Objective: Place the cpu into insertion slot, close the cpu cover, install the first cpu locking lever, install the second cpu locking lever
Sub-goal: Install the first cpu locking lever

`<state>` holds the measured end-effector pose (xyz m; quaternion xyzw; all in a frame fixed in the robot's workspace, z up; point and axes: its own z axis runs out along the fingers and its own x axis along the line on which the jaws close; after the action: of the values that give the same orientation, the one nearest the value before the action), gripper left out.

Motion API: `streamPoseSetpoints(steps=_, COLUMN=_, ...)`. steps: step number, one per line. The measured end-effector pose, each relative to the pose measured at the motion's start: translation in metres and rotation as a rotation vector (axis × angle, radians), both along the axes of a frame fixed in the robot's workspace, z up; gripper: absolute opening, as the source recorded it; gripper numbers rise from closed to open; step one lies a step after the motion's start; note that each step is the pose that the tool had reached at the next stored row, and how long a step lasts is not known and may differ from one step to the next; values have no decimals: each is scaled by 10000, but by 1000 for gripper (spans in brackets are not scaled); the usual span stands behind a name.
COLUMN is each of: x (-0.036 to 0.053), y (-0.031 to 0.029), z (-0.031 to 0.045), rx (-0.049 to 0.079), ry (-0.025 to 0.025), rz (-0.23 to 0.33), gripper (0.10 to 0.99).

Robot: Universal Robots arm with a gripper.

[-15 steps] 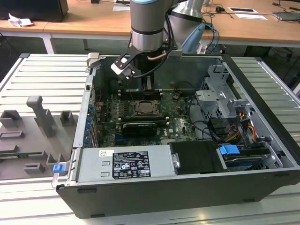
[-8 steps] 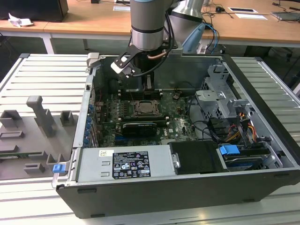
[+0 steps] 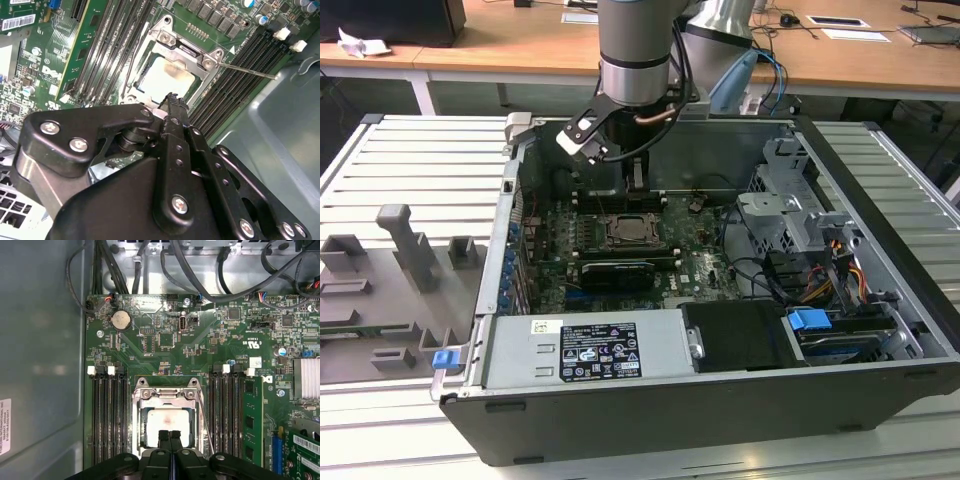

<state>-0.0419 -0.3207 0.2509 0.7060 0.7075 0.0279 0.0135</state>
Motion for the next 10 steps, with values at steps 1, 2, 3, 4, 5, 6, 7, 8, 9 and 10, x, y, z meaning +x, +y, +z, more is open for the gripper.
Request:
streamPoseSetpoints(steps=1, x=0, y=0, z=3, rx=1, ry=-1, rz=0, gripper=106)
streamPoseSetpoints(steps=2, x=0, y=0, z=7, rx=0, ry=0, rz=0, gripper=106)
streamPoseSetpoints(steps=3, x=0, y=0, z=10, rx=0, ry=0, rz=0, gripper=106)
streamPoseSetpoints(steps=4, x=0, y=0, z=15, rx=0, ry=-1, rz=0, gripper=106)
streamPoseSetpoints(steps=5, x=0, y=0, z=18, rx=0, ry=0, rz=0, gripper=106)
streamPoseSetpoints(steps=6, x=0, y=0, z=22, rx=0, ry=0, rz=0, gripper=106)
streamPoseSetpoints(steps=7, x=0, y=0, z=24, rx=0, ry=0, rz=0, gripper=106)
streamPoseSetpoints(steps=8, x=0, y=0, z=27, rx=0, ry=0, rz=0, gripper=106)
streamPoseSetpoints(steps=9, x=0, y=0, z=37, rx=1, ry=0, rz=0, gripper=106)
streamPoseSetpoints(steps=10, x=0, y=0, z=44, rx=2, ry=-1, rz=-1, gripper=106)
